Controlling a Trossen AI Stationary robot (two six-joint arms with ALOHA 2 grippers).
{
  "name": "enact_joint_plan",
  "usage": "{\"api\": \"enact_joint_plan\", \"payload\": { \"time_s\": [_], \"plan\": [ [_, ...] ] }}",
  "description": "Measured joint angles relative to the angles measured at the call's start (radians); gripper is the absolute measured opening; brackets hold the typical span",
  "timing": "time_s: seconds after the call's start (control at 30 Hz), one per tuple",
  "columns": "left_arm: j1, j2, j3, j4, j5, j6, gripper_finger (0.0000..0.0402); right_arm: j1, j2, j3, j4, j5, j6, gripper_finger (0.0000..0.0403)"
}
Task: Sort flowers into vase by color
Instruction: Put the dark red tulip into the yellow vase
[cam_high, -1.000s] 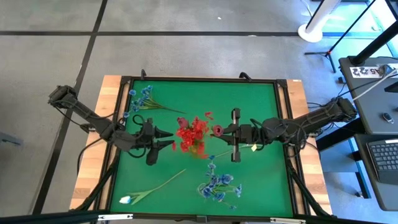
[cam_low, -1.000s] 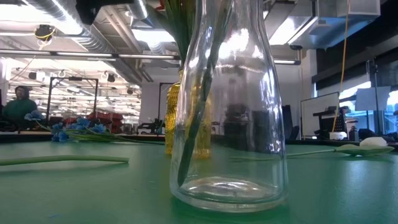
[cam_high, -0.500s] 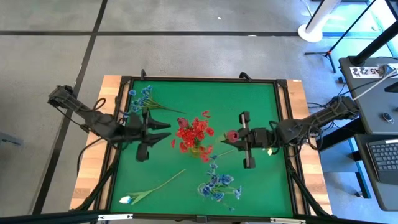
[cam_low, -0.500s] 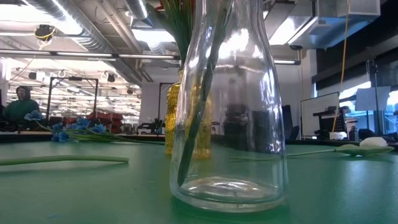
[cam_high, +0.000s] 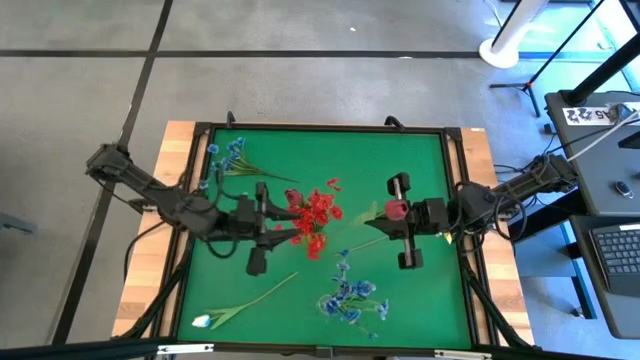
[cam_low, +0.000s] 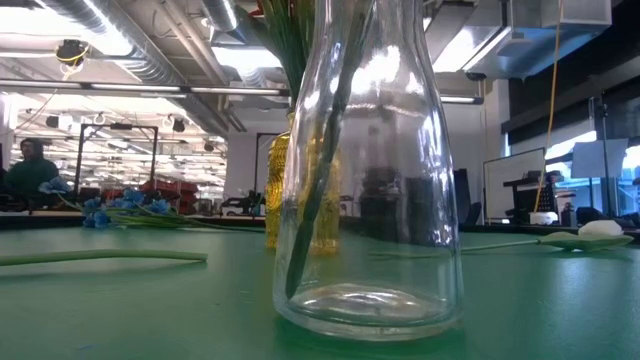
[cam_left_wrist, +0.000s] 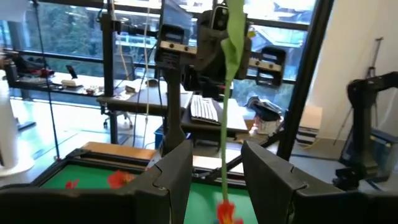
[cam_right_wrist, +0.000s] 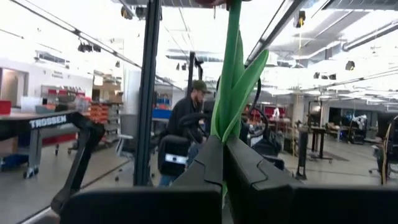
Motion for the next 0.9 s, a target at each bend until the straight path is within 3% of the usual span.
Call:
{"api": "enact_joint_plan", "payload": {
  "time_s": [0.3, 0.53, 0.9],
  "plan": [
    [0.081, 0.148, 0.175, 0.000, 0.180, 0.004, 0.0135, 0.000, 0.000, 0.000, 0.019, 0.000, 0.000, 0.0001],
    [0.128, 0.228, 0.251, -0.001, 0.265, 0.003, 0.0135, 0.000, 0.000, 0.000, 0.015, -0.001, 0.005, 0.0001],
    [0.166, 0.267, 0.252, -0.001, 0.282, -0.023, 0.0135, -0.009, 0.029, 0.001, 0.007, 0.011, 0.010, 0.0001]
  ]
}}
